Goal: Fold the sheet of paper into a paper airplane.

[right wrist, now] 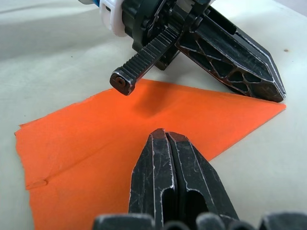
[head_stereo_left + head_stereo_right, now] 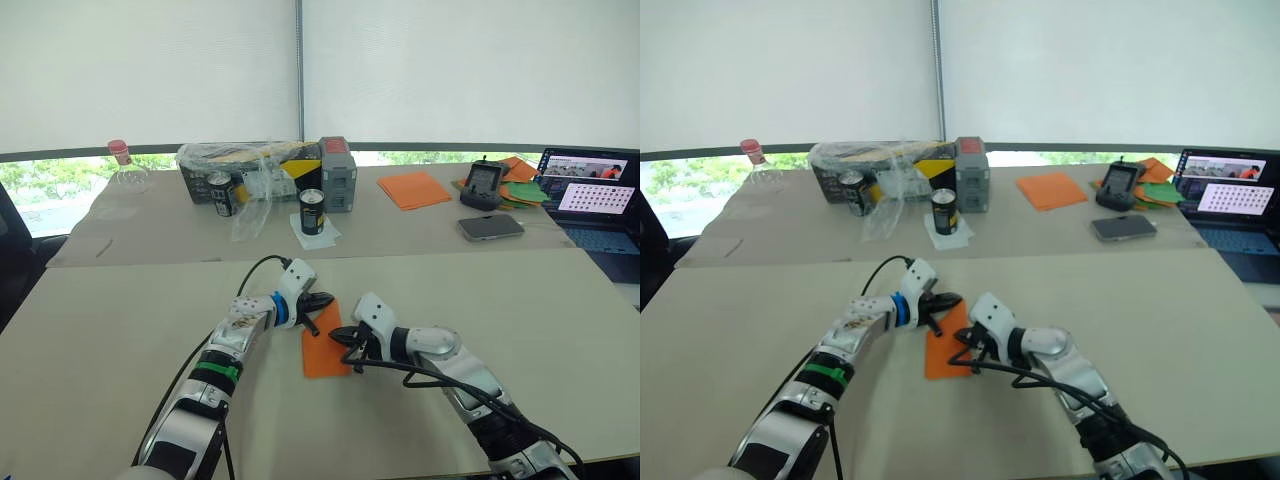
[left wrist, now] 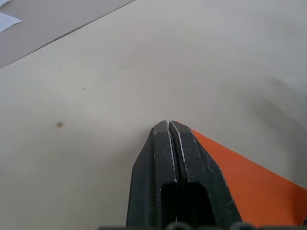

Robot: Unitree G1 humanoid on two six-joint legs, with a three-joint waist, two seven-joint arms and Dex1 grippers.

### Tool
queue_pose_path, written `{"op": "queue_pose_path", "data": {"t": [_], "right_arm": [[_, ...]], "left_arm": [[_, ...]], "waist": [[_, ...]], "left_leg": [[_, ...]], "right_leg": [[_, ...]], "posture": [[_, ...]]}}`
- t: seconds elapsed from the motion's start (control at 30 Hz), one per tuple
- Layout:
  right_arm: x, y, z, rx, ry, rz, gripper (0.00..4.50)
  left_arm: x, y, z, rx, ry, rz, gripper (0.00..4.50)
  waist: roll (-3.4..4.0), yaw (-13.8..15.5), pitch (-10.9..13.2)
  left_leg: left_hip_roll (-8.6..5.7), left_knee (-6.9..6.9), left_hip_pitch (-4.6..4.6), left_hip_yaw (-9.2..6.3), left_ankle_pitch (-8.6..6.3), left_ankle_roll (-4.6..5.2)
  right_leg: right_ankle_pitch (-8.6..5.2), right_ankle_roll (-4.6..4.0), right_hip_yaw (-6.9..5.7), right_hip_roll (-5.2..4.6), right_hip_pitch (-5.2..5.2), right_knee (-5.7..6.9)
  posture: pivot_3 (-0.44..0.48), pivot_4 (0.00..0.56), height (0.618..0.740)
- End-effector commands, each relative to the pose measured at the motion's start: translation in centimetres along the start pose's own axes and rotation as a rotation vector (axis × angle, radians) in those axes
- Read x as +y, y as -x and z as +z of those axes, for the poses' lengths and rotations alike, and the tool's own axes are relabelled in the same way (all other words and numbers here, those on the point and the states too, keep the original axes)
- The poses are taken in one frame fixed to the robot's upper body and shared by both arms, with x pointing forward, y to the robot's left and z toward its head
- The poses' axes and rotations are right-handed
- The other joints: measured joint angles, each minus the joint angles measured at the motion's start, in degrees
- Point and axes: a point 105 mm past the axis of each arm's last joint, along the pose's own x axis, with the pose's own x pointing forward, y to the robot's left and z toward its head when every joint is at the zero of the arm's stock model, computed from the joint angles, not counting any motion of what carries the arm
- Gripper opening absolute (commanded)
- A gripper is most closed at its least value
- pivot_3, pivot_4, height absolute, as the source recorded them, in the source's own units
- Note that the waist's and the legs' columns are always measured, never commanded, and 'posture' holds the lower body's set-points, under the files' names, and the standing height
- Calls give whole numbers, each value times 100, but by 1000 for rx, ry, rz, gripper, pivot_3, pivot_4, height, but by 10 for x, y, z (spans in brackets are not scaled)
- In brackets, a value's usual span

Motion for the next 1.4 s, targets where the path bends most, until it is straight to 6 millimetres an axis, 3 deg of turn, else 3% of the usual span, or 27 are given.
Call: {"op": "queue_pose_path", "data": {"t": [0.03,0.2,0.5,0.77,1.17,1.4], "right_arm": [[-3,1,-27,101,-60,-28,0],[-3,1,-27,99,-66,-31,0],[-3,4,-27,99,-72,-47,0],[-3,5,-26,94,-78,-51,0],[1,-2,-26,98,-76,-15,0],[2,-6,-26,100,-70,7,0]], "left_arm": [[8,1,19,-86,13,38,59],[-2,-3,25,-117,7,-20,59],[-4,-11,1,12,-47,-33,59],[-1,-5,-26,132,-74,2,59],[-23,36,-60,163,-45,-23,59],[-29,57,-70,169,-29,3,59]], "waist": [[0,-3,0],[0,-8,0],[0,-8,0],[-2,-11,-2],[4,-27,-26],[10,-27,-31]], "left_leg": [[0,2,-1,0,0,0],[1,4,-1,0,0,0],[1,7,-1,0,0,0],[1,14,1,-1,-2,3],[10,10,10,0,-6,7],[12,-1,51,0,-7,9]], "right_leg": [[0,0,0,1,0,0],[1,1,0,1,0,1],[1,1,0,3,1,1],[3,5,0,3,9,1],[3,5,6,1,12,1],[3,5,9,-3,26,-8]], "posture": [[0,150,740],[0,150,740],[0,150,740],[0,150,740],[0,150,740],[0,150,740]]}}
